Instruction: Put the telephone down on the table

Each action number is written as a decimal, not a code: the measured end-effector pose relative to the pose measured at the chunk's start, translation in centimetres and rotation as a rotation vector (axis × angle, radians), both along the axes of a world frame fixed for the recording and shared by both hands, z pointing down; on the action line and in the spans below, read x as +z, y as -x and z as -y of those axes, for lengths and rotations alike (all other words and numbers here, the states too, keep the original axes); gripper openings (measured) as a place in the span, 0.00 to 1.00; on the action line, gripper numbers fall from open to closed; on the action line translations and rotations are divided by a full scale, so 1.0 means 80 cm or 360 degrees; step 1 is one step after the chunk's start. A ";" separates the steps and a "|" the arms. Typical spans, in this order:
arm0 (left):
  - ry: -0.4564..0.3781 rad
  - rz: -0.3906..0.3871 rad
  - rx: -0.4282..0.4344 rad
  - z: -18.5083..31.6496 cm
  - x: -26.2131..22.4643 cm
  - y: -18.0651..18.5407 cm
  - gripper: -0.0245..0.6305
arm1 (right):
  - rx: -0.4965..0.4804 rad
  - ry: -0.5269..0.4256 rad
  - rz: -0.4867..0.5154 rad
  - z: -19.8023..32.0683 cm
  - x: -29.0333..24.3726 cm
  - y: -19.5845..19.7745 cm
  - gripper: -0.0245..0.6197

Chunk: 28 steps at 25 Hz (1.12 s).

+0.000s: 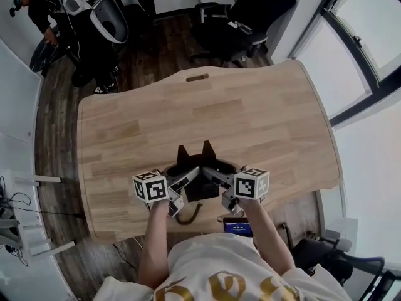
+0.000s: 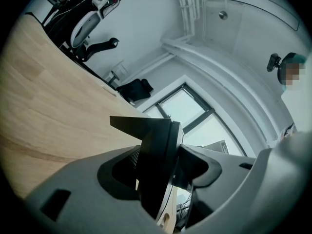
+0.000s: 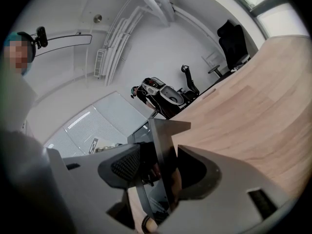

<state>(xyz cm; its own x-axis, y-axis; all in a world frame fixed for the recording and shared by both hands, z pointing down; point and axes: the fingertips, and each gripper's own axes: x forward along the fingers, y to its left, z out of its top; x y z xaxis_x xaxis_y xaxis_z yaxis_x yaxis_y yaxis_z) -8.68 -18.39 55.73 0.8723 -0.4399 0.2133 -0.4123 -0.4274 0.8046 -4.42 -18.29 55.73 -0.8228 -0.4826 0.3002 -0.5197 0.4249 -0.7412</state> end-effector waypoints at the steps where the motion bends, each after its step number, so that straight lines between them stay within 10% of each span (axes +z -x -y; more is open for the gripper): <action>1: 0.0011 0.0001 0.0002 0.003 0.004 -0.001 0.40 | 0.0000 0.0010 -0.0001 0.003 0.004 -0.001 0.39; 28: 0.0230 0.0005 0.0052 0.060 0.093 -0.026 0.40 | -0.0022 0.0221 -0.0051 0.059 0.092 -0.025 0.39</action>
<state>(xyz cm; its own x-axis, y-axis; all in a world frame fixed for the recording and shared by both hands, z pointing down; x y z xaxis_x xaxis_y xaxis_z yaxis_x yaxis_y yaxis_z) -6.59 -23.19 63.20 0.8848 -0.3759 0.2752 -0.4028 -0.3204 0.8574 -2.38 -23.05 63.09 -0.8181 -0.4232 0.3893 -0.5386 0.3269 -0.7766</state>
